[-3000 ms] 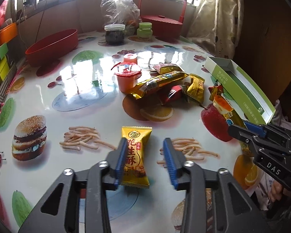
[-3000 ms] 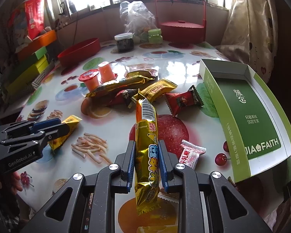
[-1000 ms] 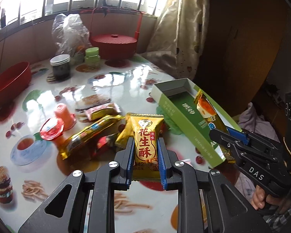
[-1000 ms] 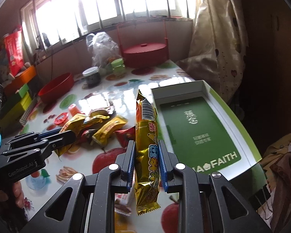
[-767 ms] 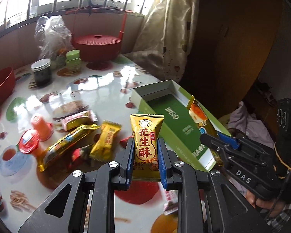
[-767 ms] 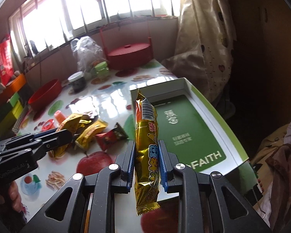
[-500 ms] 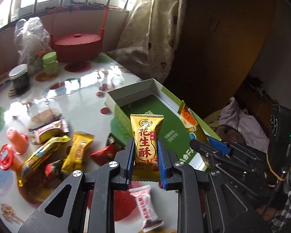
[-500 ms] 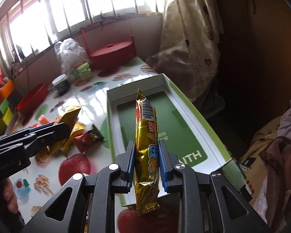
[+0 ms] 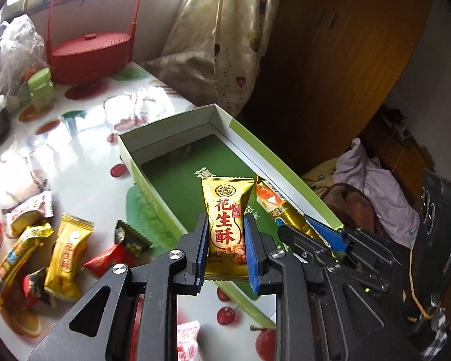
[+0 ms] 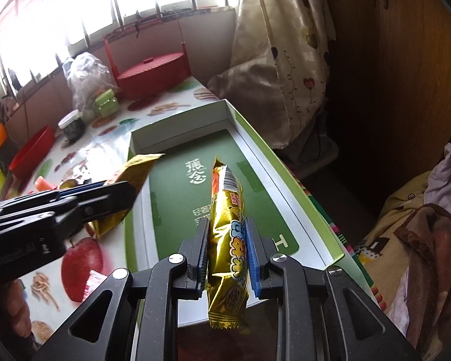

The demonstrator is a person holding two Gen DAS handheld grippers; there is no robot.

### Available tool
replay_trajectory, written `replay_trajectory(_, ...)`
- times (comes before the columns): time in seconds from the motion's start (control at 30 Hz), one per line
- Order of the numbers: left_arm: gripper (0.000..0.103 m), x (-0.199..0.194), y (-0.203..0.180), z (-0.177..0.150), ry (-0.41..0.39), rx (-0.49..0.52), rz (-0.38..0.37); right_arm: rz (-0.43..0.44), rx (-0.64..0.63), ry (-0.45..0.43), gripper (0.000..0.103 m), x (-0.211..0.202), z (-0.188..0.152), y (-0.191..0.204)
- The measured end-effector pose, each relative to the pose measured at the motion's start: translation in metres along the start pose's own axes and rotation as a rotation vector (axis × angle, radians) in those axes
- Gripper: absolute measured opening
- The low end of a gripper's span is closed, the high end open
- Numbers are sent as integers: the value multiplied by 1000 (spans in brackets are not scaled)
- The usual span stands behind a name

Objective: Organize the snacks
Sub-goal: 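Lower the snacks into the green box and open both tools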

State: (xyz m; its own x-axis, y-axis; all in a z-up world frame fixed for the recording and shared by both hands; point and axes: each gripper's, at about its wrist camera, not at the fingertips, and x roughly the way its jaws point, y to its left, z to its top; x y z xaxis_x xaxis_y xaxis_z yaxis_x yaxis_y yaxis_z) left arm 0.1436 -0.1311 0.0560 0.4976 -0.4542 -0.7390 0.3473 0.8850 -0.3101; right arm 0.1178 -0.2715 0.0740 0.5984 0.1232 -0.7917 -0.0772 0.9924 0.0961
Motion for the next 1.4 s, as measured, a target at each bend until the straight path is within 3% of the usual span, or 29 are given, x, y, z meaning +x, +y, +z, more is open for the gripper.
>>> replay_trajectory(0.4, 23, 28, -4, 6, 54, 13, 23, -33, -63, 5, 22, 14, 6, 4)
replay_trajectory(0.9, 23, 43, -6, 7, 93, 16, 25, -33, -55, 29, 22, 20, 1, 2)
replay_trajectory(1.17, 24, 29, -4, 0, 74, 5, 36, -40, -41, 18, 31, 13, -2, 3)
replay_trajectory(1.3, 38, 13, -5, -5, 43, 5, 25, -49, -21, -10, 33, 2, -6, 3)
replay_trajectory(1.4, 40, -3, -6, -10, 14, 12, 37, -48, -6, -30, 37, -7, -7, 3)
